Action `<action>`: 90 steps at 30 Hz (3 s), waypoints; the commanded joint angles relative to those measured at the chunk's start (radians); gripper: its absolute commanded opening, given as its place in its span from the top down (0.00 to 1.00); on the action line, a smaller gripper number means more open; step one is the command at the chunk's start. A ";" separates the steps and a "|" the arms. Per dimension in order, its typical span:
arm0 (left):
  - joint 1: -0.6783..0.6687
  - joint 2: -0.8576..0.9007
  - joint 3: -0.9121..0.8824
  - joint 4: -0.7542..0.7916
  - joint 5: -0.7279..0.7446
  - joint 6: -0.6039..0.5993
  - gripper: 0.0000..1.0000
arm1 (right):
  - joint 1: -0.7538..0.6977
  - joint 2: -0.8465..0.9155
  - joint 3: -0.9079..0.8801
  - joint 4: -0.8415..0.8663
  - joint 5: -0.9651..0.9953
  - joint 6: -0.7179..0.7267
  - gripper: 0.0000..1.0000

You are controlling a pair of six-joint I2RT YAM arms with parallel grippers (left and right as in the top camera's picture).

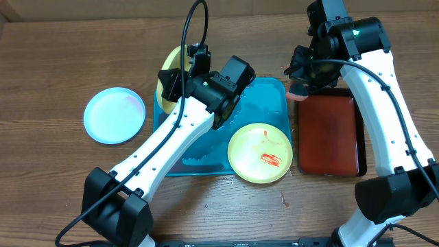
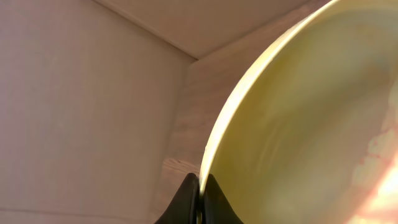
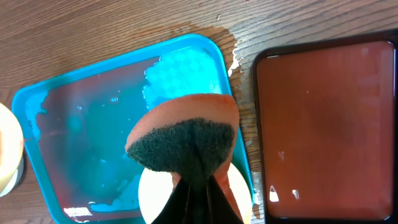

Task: Clean dirty plates on tray and stack at the side
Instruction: 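Carry the yellow plate left and lower it onto the white plate, then open the left gripper and pull it back toward the teal tray, then move the left gripper to the lower yellow plate's left rim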

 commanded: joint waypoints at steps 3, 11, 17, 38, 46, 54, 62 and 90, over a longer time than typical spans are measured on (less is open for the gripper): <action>-0.006 -0.033 0.010 0.003 -0.042 -0.054 0.96 | -0.001 -0.015 0.005 0.002 -0.002 -0.003 0.96; 0.008 -0.033 0.010 0.006 0.134 -0.091 0.96 | -0.001 -0.015 0.005 0.002 -0.002 -0.003 0.96; 0.184 -0.033 0.010 0.012 0.647 -0.076 0.96 | -0.001 -0.015 0.005 -0.011 -0.002 -0.007 0.96; 1.098 -0.030 -0.141 0.149 1.330 0.052 0.96 | -0.001 -0.015 0.005 -0.003 -0.002 -0.006 0.96; 1.114 -0.030 -0.341 0.371 1.270 -0.021 0.96 | -0.001 -0.015 0.005 -0.005 -0.002 -0.006 0.96; 1.113 -0.030 -0.376 0.400 1.267 -0.023 0.70 | -0.001 -0.015 0.005 -0.011 -0.002 -0.006 0.96; 1.061 -0.030 -0.318 0.393 1.498 0.112 0.51 | -0.001 -0.015 0.005 -0.011 -0.002 -0.006 0.96; 0.222 0.136 -0.285 0.315 1.659 0.176 0.39 | -0.001 -0.014 0.005 -0.005 -0.002 -0.006 0.96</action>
